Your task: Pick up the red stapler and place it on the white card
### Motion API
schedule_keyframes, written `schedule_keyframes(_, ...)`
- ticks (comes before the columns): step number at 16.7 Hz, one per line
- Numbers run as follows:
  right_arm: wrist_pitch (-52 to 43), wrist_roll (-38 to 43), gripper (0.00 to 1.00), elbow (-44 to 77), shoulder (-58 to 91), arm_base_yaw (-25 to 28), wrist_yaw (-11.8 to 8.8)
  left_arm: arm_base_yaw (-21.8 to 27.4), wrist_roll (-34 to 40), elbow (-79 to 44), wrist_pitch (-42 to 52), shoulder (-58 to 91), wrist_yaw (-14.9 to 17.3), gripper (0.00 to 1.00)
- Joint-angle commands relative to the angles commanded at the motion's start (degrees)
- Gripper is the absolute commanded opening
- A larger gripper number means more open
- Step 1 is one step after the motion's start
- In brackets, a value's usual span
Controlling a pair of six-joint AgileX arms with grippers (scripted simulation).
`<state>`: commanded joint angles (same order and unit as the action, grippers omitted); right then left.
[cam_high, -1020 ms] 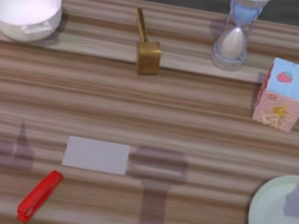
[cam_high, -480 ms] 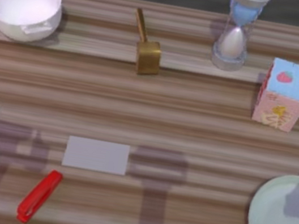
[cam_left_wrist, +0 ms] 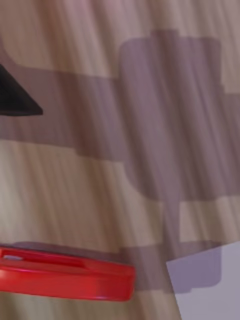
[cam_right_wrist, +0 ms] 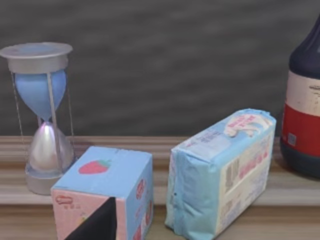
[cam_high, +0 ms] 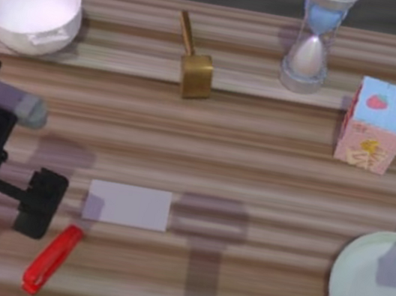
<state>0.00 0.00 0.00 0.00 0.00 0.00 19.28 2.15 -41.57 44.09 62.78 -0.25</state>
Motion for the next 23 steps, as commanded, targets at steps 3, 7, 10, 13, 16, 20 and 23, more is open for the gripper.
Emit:
schedule_keyframes(3, 0.0, 0.0, 1.0, 0.0, 0.0, 0.0, 0.0, 3.8, 0.4, -8.1, 8.4, 11.9, 0.0, 1.0)
schedule_keyframes(7, 0.0, 0.0, 1.0, 0.0, 0.0, 0.0, 0.0, 7.1, 0.7, -15.6, 15.7, 22.4, -0.1, 1.0)
schedule_keyframes(10, 0.0, 0.0, 1.0, 0.0, 0.0, 0.0, 0.0, 7.9, 0.8, -17.4, 17.3, 24.8, -0.1, 1.0)
schedule_keyframes(13, 0.0, 0.0, 1.0, 0.0, 0.0, 0.0, 0.0, 7.9, 0.8, -17.4, 17.3, 24.8, -0.1, 1.0)
schedule_keyframes(16, 0.0, 0.0, 1.0, 0.0, 0.0, 0.0, 0.0, 7.6, 0.7, -16.7, 16.3, 25.1, -0.1, 1.0)
schedule_keyframes(20, 0.0, 0.0, 1.0, 0.0, 0.0, 0.0, 0.0, 7.6, 0.5, -12.1, 8.2, 28.6, -0.1, 1.0)
schedule_keyframes(23, 0.0, 0.0, 1.0, 0.0, 0.0, 0.0, 0.0, 7.6, 0.4, -7.4, -0.4, 32.4, -0.1, 1.0)
